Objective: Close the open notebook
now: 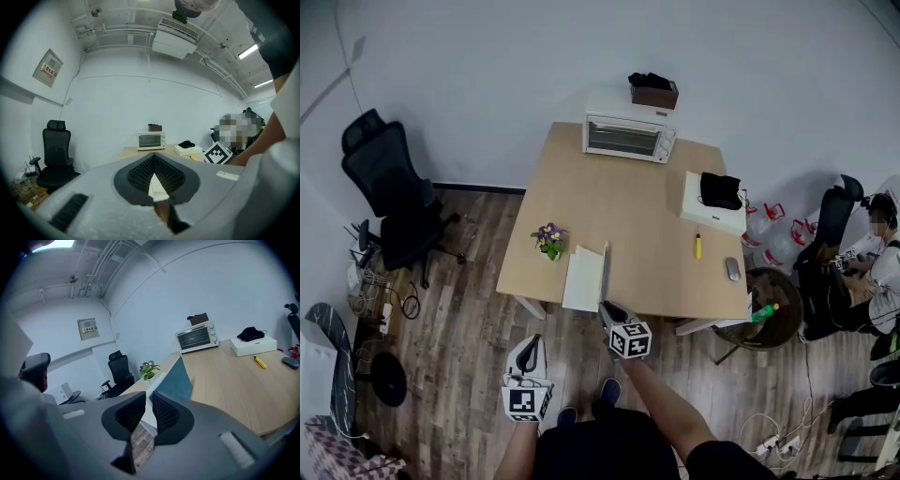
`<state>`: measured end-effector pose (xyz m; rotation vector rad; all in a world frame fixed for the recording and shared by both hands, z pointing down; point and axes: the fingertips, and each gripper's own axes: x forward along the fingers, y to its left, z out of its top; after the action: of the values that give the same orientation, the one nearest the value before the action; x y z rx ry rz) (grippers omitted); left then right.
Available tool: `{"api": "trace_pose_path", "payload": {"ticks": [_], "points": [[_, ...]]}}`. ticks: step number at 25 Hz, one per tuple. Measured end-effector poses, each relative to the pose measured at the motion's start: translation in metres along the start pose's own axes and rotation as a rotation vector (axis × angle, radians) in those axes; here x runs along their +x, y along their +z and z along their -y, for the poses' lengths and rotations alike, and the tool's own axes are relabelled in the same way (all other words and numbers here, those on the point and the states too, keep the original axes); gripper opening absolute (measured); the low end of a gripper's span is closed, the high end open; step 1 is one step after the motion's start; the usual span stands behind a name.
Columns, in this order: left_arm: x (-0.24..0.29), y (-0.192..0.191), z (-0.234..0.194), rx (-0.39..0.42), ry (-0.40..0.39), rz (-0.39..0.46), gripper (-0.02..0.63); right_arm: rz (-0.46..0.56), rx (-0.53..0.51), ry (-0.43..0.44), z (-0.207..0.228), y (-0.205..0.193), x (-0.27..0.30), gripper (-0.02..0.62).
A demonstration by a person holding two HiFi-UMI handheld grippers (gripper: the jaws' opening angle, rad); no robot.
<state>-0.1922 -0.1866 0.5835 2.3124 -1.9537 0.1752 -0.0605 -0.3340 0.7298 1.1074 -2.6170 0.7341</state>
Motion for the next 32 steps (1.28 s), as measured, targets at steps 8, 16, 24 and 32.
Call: {"api": "trace_pose_path", "payload": {"ticks": [8,16,24,32], "points": [[-0.003,-0.004,-0.007,-0.01,0.008,-0.007,-0.005,0.004,-0.025,0.037,-0.014,0.003,0.005,0.071],[-0.003,-0.001,-0.009,-0.018,0.007,0.003,-0.005,0.013,-0.011,0.023,-0.012,0.007,-0.002,0.071],[0.001,0.0,-0.005,-0.014,-0.014,0.007,-0.005,0.078,-0.046,-0.002,-0.01,0.03,-0.025,0.069],[0.007,-0.001,-0.002,-0.019,-0.04,0.016,-0.005,0.221,-0.197,-0.074,-0.024,0.083,-0.073,0.071]]}}
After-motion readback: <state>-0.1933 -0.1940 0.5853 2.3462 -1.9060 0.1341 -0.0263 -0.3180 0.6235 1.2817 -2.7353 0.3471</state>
